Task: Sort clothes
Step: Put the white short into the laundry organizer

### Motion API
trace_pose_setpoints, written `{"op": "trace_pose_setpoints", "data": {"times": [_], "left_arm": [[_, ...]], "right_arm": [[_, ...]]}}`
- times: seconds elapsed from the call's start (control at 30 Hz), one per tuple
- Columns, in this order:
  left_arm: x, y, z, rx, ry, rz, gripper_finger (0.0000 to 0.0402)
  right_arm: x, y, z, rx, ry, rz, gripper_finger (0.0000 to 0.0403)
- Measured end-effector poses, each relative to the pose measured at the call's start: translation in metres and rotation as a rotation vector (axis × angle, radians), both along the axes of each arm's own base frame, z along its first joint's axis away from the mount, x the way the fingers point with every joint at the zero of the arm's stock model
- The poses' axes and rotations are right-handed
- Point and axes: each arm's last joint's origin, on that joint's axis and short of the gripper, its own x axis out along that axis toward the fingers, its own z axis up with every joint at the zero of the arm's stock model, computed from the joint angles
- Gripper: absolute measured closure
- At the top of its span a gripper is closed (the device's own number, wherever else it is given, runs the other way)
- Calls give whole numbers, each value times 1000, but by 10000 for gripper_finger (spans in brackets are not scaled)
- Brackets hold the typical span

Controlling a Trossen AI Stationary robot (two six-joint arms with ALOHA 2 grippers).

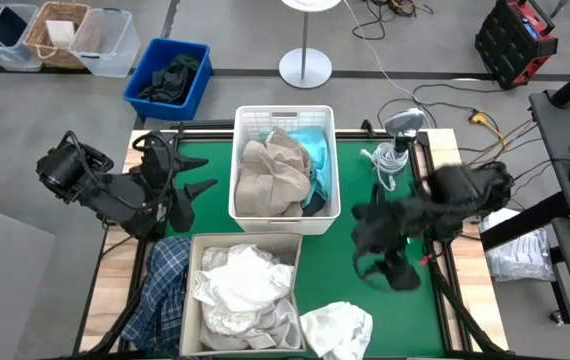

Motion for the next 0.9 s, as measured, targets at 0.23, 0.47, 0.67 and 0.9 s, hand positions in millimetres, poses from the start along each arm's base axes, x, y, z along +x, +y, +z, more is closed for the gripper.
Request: {"op": "trace_pose_setpoints", "data": {"times": [0.23,0.47,0.67,0.9], "left_arm": [[4,-2,-2,-5,-8,0,216],[13,-7,0,-34,-59,5,216],[28,-16,-4,-29,-61,3,216],[41,-23,-12,-2,-22,0,216]], "right_arm": [[-2,60,-48,-101,104,32,212],[2,87,-118,-237,149,42,207],[5,99,-192,-225,115,85,208],[11,107,-263,-90,52,76,207]]}}
